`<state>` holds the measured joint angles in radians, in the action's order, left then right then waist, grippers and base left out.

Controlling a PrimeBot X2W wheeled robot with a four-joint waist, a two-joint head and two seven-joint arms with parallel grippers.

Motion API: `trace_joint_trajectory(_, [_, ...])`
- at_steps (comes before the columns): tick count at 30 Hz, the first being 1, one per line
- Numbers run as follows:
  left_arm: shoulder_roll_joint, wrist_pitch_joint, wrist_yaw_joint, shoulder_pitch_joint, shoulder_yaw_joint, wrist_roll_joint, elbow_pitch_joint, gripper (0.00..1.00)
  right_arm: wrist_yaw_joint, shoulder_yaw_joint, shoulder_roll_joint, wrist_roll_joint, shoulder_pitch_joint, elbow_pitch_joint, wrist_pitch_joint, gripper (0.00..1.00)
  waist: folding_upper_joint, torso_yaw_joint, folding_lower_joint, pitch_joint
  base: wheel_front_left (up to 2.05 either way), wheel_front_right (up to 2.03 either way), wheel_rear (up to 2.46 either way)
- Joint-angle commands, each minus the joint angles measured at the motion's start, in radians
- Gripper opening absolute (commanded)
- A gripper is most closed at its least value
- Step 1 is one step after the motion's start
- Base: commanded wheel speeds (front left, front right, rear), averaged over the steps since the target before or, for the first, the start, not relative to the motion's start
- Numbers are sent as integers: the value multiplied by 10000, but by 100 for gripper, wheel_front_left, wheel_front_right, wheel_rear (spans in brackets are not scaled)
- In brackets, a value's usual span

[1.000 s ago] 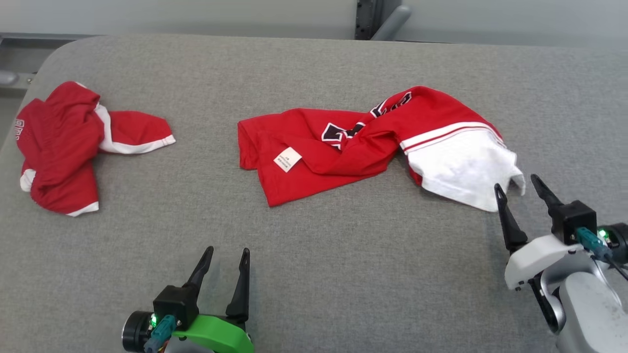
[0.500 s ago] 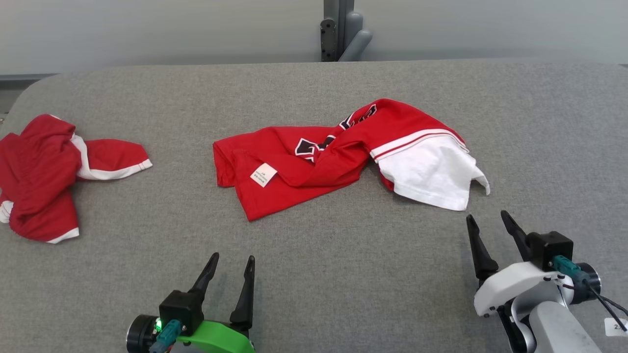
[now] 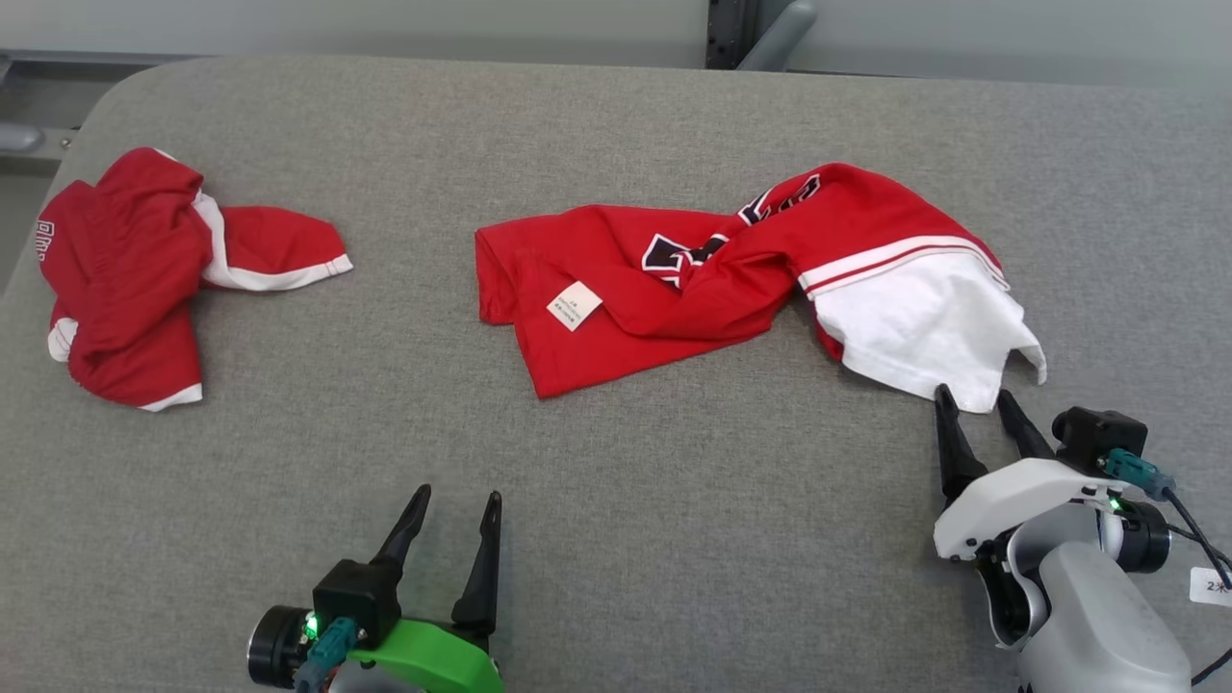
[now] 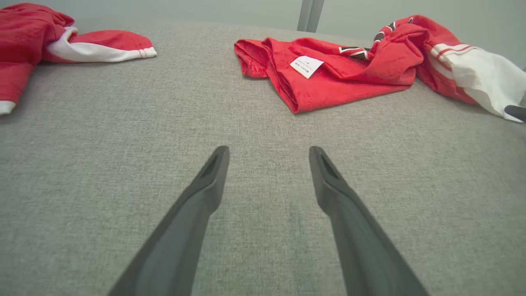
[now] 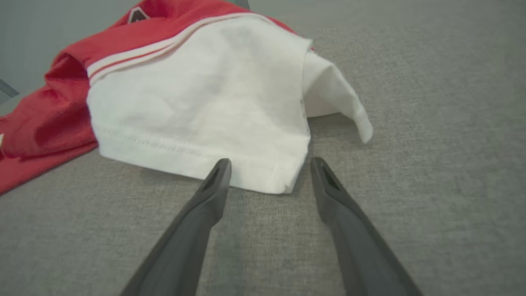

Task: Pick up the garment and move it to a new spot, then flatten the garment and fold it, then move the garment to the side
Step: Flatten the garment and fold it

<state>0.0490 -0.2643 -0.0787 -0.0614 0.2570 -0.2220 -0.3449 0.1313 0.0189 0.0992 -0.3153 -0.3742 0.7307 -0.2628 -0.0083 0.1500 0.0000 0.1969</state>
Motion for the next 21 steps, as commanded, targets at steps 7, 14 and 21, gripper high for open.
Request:
trace_joint_trajectory(7, [27, -2, 103, -171, -69, -38, 51, 100, -12, 279, -71, 58, -311, 602, -5, 0, 83, 102, 0, 216, 0, 0, 0])
trace_joint_trajectory(14, [29, -2, 101, 22, -119, -77, -13, 100, -9, -273, -164, -307, -17, -1012, -17, 0, 83, -422, 0, -348, 0, 0, 0])
trace_joint_trajectory(21, [29, -2, 24, 552, -416, 67, -163, 100, -9, -1464, 48, -1368, 933, -3218, -17, 0, 83, -1339, 0, -1456, 0, 0, 0])
